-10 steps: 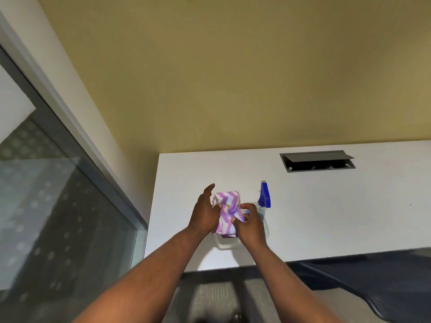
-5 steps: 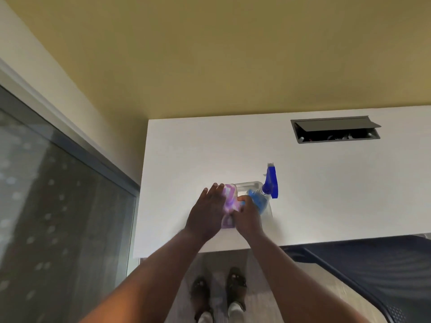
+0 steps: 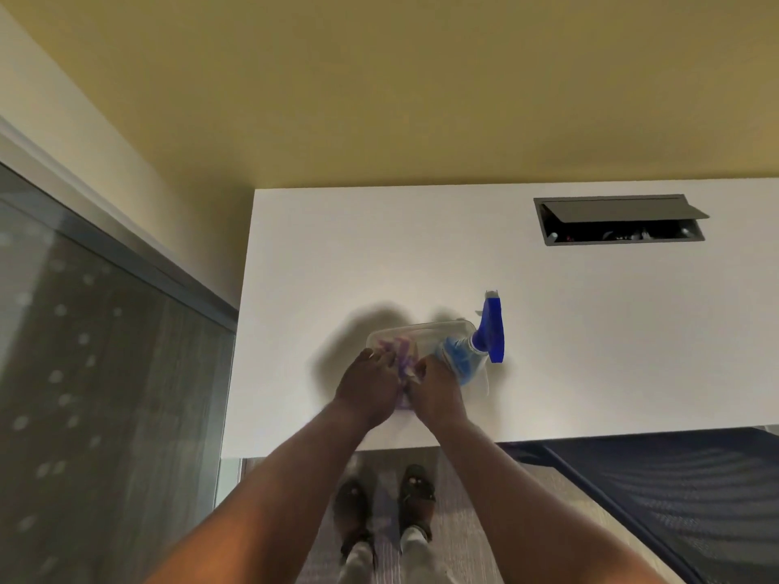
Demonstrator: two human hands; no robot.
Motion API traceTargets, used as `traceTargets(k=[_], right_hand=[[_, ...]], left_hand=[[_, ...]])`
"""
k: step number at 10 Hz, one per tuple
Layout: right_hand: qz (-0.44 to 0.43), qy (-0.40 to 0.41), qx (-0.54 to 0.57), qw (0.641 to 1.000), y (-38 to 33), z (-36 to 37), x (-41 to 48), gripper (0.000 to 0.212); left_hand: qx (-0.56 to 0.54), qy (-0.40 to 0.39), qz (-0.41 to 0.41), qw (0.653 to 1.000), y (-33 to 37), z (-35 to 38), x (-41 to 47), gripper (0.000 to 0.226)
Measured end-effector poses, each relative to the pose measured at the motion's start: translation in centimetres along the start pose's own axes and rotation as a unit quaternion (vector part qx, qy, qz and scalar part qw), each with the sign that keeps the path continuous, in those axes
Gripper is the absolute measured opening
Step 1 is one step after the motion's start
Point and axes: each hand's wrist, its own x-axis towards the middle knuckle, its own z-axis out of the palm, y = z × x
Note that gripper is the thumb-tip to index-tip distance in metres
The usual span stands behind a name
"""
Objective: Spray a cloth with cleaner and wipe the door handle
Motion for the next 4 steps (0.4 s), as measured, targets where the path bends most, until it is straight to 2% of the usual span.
traceTargets(k=[2,3,4], right_hand=[[-0.070,-0.018,-0.087,0.994,0.5,-1.1,-0.6,0.016],[-0.154,-0.028,-0.187,0.970,0.6,-1.1,-1.2,0.026],[-0.158,-0.006,-0.099,0.982,-0.3,-1.7,-2.4,0.032]], left_hand=[[0.033,-0.049,-0.016,0.998,1.0,-0.9,0.0,0.062],[0.007,-0.026,-0.029,0.999,1.5,-1.4,-0.6,0.064],[0.004,0.006,-0.036,0.999,1.7,-2.2,-1.6,0.062]])
